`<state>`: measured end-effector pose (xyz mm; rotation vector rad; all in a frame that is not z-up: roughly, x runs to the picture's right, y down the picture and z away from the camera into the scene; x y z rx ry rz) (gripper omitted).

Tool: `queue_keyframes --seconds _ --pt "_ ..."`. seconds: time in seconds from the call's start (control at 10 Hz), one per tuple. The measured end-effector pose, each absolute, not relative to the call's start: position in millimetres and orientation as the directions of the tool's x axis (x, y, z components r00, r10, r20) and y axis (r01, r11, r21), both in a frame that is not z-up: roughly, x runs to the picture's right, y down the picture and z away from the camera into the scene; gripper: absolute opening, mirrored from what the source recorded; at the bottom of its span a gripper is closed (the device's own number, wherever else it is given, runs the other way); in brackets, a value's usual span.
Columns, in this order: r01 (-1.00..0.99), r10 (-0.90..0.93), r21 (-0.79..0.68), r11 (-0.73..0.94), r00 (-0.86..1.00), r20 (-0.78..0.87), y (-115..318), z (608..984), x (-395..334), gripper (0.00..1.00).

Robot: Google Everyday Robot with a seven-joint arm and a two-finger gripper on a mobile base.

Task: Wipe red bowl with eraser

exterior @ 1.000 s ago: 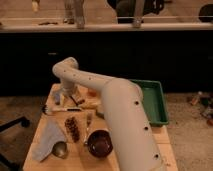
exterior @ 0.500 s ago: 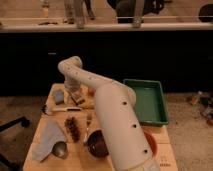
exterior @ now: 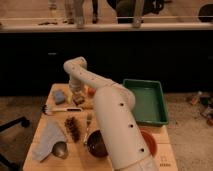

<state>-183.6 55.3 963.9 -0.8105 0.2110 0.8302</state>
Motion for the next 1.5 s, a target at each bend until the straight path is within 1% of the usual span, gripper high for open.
queue_keyframes --seconds 0.2,0.3,0.4,0.5,0.7,0.9,1.1,1.2,1.5 --pt "-0.718 0.568 -0.573 0.395 0.681 -0.462 57.3 968.8 -184.0 0.8" --pt "-0.708 0.56 -0.585 0.397 0.691 -0.456 58.9 969.9 -187.5 0.78" --pt "-0.698 0.554 -0.593 0.401 0.7 -0.45 60.4 970.1 -190.9 0.73" --pt "-0.688 0.545 -0.602 0.405 0.711 -0.444 62.6 970.0 -194.3 0.62" --pt "-0.671 0.535 -0.617 0.41 0.725 -0.433 64.8 967.2 -198.2 0.43" --pt "-0.647 0.529 -0.636 0.42 0.744 -0.408 65.3 959.9 -204.3 0.21" --pt "-0.629 0.533 -0.646 0.433 0.757 -0.379 61.1 950.7 -209.2 0.04" --pt "-0.62 0.538 -0.646 0.444 0.762 -0.361 55.6 943.1 -209.3 0.0" --pt "-0.607 0.57 -0.632 0.482 0.765 -0.301 28.4 907.5 -205.7 0.0"
